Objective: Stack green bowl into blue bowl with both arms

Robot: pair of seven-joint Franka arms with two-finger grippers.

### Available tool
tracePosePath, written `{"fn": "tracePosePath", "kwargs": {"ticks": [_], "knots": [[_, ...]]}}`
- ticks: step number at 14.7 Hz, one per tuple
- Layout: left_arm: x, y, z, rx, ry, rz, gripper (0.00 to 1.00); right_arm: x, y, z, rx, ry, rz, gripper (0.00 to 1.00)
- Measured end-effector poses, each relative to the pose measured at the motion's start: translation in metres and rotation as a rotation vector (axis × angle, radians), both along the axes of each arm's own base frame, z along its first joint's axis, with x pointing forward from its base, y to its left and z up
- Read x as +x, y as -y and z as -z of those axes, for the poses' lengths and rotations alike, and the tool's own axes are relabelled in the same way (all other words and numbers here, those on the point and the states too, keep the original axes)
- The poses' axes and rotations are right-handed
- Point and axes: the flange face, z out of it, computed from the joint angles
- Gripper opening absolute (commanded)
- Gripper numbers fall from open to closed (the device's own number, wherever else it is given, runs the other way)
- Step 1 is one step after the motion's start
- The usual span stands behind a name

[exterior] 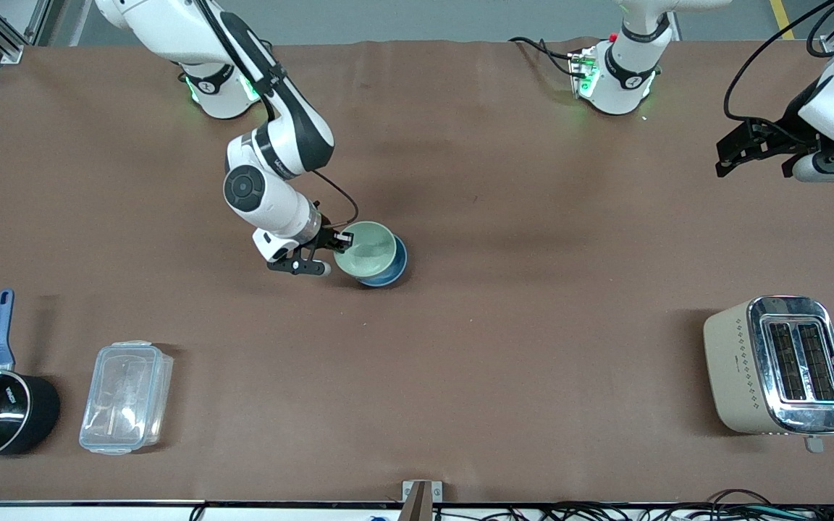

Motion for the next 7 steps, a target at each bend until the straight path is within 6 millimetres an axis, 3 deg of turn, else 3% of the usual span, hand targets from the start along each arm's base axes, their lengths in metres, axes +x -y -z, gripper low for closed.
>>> {"fn": "tracePosePath", "kwargs": {"ticks": [7], "knots": [[-0.0022,0.0028,-0.0014,0.000,0.005,0.006,1.00,0.0033,-0.0057,0.0000,0.006,0.007,-0.003,0.05]]}}
